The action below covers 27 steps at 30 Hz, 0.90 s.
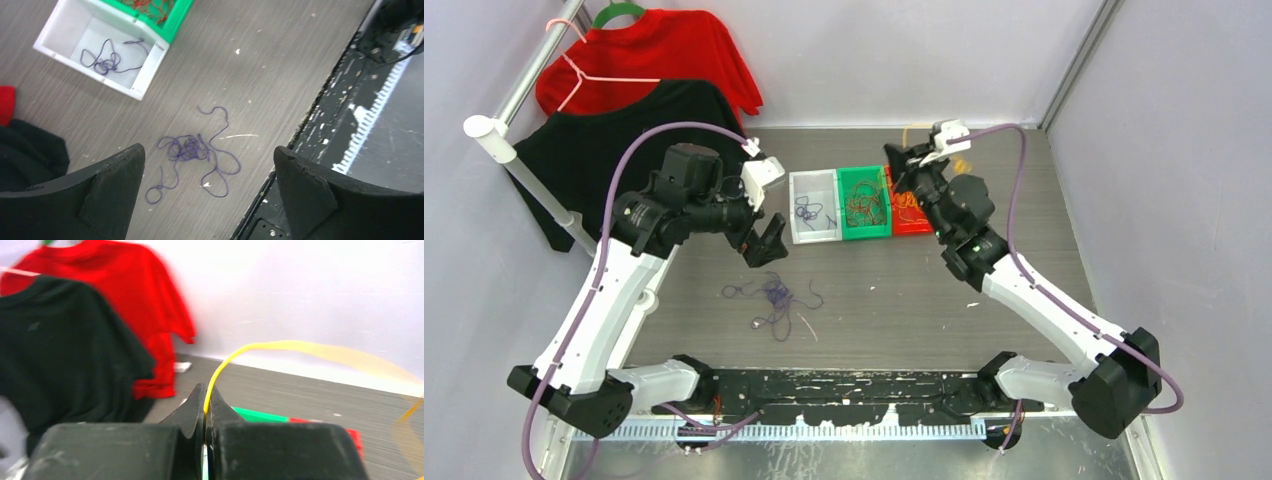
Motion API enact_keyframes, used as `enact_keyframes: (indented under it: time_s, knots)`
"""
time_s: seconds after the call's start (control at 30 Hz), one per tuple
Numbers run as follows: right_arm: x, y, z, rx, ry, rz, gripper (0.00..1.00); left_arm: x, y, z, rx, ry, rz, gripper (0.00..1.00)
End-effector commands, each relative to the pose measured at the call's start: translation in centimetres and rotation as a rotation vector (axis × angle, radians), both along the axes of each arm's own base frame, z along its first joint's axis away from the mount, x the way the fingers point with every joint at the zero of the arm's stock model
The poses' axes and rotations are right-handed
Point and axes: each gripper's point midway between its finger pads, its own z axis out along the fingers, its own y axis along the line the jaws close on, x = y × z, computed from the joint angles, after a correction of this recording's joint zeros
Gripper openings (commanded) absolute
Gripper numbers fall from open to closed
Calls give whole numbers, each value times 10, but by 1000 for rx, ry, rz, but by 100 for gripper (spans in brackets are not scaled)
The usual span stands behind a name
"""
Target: Untangle the cables
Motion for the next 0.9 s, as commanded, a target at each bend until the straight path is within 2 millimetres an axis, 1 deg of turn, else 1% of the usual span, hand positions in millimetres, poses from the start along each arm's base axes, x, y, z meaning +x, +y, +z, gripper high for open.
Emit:
enact_keyframes:
  time_s: [0.0, 0.07, 0.13, 0.27, 0.37, 0.47, 0.63, 0.87]
  knots:
    - [30, -41, 18, -51, -39, -143, 1, 6, 22, -9, 104, -65, 53, 100]
    - [42, -50, 18, -85, -36, -171, 1, 6, 27, -10, 107, -82, 62, 99]
    - [52, -57, 14, -122, -32, -201, 1, 4, 30, -12, 110, -91, 63, 100]
    - [70, -65, -1, -146, -8, -225, 1, 3, 42, -21, 143, -63, 79, 99]
    - [83, -65, -17, -170, 22, -228, 1, 10, 54, -28, 164, -39, 112, 100]
    - [95, -67, -34, -161, 71, -232, 1, 15, 63, -27, 148, -25, 134, 99]
    - [111, -71, -62, -168, 127, -235, 1, 15, 66, -26, 126, -27, 131, 100]
    - [130, -67, -97, -201, 191, -227, 1, 11, 69, -42, 140, 4, 122, 99]
